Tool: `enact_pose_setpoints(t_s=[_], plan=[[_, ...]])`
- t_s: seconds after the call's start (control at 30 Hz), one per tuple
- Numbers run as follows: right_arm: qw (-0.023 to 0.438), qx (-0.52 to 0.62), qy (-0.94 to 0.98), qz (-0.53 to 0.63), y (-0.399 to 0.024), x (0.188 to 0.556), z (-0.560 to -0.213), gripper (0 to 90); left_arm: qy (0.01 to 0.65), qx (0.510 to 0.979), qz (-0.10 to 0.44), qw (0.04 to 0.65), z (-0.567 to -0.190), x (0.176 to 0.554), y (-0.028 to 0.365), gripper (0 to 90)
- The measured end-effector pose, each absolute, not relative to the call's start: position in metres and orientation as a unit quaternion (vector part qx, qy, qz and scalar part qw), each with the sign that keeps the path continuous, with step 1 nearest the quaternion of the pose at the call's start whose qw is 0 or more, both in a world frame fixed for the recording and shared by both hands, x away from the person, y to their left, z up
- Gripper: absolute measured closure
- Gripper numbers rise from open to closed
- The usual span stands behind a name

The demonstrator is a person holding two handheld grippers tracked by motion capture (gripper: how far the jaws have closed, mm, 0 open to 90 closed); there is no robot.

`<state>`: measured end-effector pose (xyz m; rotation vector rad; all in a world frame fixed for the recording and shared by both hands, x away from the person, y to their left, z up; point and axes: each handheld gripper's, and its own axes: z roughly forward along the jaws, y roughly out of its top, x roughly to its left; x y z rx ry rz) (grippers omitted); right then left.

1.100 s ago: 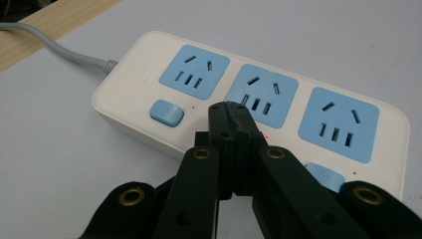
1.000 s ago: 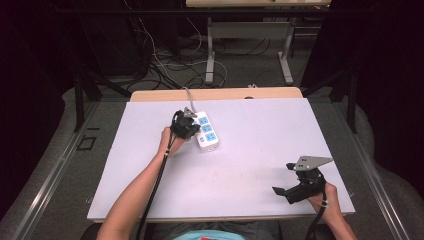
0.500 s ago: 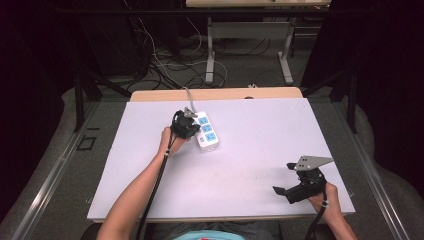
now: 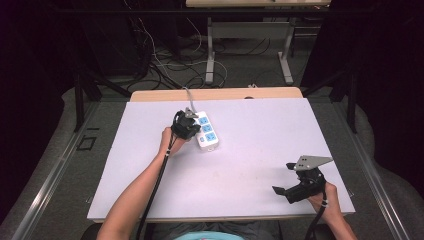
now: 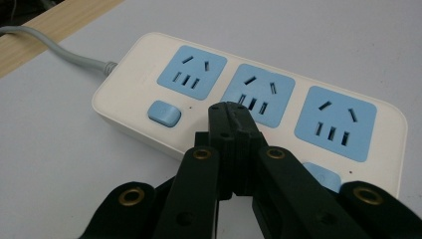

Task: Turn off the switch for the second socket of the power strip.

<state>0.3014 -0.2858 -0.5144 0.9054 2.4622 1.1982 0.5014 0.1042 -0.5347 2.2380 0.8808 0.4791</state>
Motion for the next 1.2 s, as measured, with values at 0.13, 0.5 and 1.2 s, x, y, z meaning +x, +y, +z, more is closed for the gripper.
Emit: enact_pose_setpoints(t_s=[0.13,0.5,1.2], plan=[[0.128,0.311,0.847,0.411,-0.285,0.302,-0.514,1.2,0.337,0.859,0.187,0.338,-0.535,0.501,0.103,90.0],[0.128,0.312,0.848,0.41,-0.286,0.302,-0.514,1.2,0.333,0.862,0.191,0.332,-0.534,0.501,0.102,90.0],[0.132,0.308,0.846,0.416,-0.286,0.3,-0.514,1.2,0.338,0.854,0.195,0.343,-0.516,0.488,0.112,82.2]])
